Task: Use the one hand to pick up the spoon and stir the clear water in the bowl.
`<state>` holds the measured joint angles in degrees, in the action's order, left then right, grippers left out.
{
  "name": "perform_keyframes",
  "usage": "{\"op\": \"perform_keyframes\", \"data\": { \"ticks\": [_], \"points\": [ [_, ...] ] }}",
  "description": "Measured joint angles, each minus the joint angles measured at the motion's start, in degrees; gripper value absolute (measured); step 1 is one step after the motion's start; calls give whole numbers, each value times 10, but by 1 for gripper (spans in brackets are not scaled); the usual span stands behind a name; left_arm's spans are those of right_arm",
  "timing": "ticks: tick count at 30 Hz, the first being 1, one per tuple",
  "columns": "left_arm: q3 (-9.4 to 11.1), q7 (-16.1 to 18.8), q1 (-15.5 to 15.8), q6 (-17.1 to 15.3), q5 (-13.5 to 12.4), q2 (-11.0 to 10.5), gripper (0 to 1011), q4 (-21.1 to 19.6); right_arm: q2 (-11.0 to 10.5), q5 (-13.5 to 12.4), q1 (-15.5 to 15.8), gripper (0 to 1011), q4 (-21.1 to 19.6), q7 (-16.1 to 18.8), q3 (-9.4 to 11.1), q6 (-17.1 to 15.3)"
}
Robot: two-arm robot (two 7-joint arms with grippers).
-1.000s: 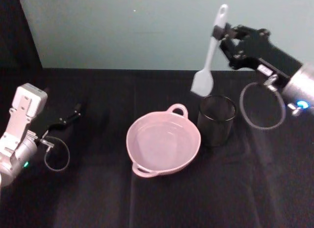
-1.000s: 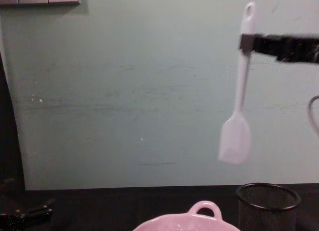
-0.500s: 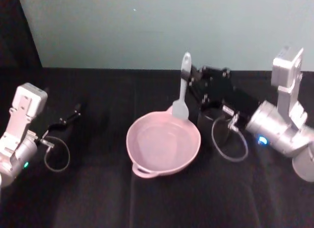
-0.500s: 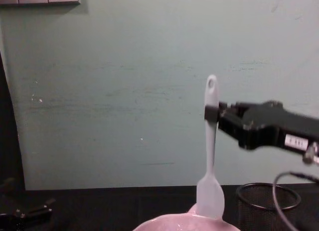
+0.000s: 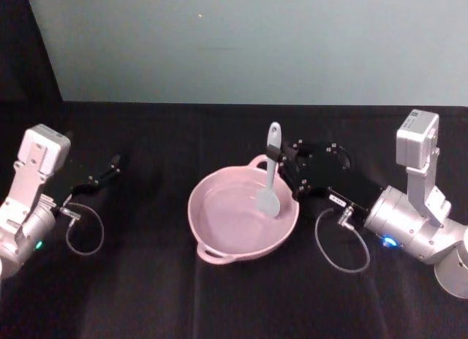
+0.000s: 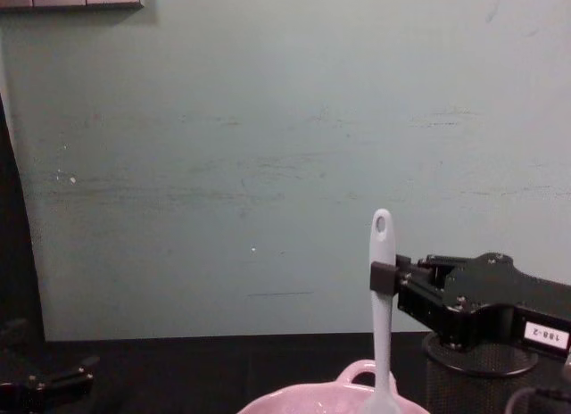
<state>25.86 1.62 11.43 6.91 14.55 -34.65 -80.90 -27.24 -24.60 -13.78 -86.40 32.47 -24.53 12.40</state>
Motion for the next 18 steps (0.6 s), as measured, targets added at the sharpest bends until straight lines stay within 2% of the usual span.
{"op": "perform_keyframes", "data": {
  "ticks": [4,6,10,14,18],
  "points": [
    [0,0,0,0,0,0,1011,0,0,-23,3,124,-4,16,1,-31],
    [0,0,0,0,0,0,1011,0,4,-40,0,124,-2,25,-3,-55],
    [0,0,0,0,0,0,1011,0,13,-61,-8,124,5,33,-12,-82],
    [0,0,0,0,0,0,1011,0,27,-69,-18,124,15,35,-25,-86],
    [0,0,0,0,0,0,1011,0,49,-57,-29,124,35,26,-37,-64]
  ]
}}
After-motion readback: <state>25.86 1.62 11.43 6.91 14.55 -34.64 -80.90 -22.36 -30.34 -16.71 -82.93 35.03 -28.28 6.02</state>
